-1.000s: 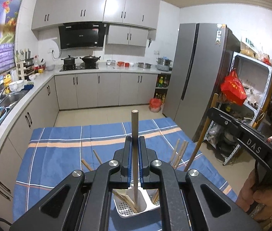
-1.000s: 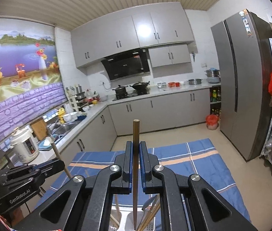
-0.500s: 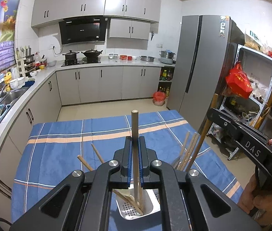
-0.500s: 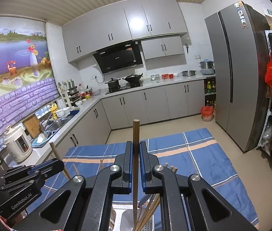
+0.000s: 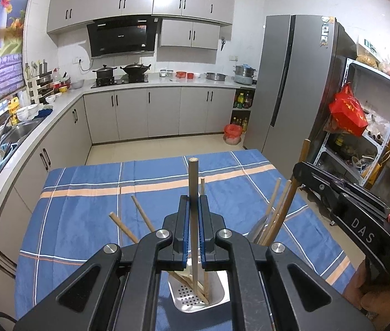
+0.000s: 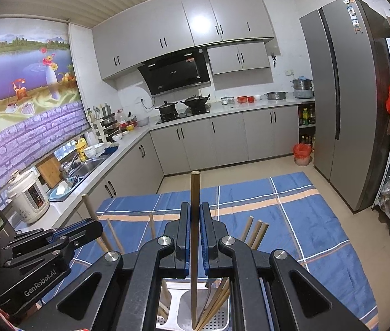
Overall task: Organize utensils
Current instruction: 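Lower the left chopstick into one compartment while right lowers its chopstick into the other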
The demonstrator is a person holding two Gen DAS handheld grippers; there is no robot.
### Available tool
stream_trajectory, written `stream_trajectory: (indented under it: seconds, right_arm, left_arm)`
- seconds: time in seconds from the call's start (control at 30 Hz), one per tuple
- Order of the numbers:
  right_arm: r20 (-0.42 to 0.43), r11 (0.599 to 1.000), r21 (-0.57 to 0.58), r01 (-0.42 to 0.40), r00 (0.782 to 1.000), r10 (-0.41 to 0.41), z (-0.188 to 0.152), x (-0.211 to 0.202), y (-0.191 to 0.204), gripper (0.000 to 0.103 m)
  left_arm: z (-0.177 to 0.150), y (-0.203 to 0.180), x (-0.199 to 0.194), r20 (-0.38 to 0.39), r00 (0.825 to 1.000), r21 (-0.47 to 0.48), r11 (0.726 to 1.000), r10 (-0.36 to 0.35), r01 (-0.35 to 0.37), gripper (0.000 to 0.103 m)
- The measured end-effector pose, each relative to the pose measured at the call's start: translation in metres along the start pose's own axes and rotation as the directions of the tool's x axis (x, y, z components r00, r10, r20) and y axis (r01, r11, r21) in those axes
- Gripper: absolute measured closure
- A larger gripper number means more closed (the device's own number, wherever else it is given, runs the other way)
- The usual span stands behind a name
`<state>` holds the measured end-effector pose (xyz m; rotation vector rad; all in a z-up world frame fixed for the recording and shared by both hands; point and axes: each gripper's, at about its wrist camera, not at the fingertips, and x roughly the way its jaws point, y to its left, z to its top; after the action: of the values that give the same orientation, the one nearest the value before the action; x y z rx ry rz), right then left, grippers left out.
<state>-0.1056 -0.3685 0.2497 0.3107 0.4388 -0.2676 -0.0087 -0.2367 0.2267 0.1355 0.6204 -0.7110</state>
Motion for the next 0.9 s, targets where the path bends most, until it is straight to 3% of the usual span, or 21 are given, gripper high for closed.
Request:
stream_trajectory:
  seconds: [0.9]
  right_arm:
    - [-0.03,1.0,0.004,-0.005,1.0,0.005,-0.012,0.009,0.001,0.096]
  left_arm:
    - [-0.012,0.0,0.019,-0.054,0.999,-0.019,1.0,-0.007,0.006,0.098]
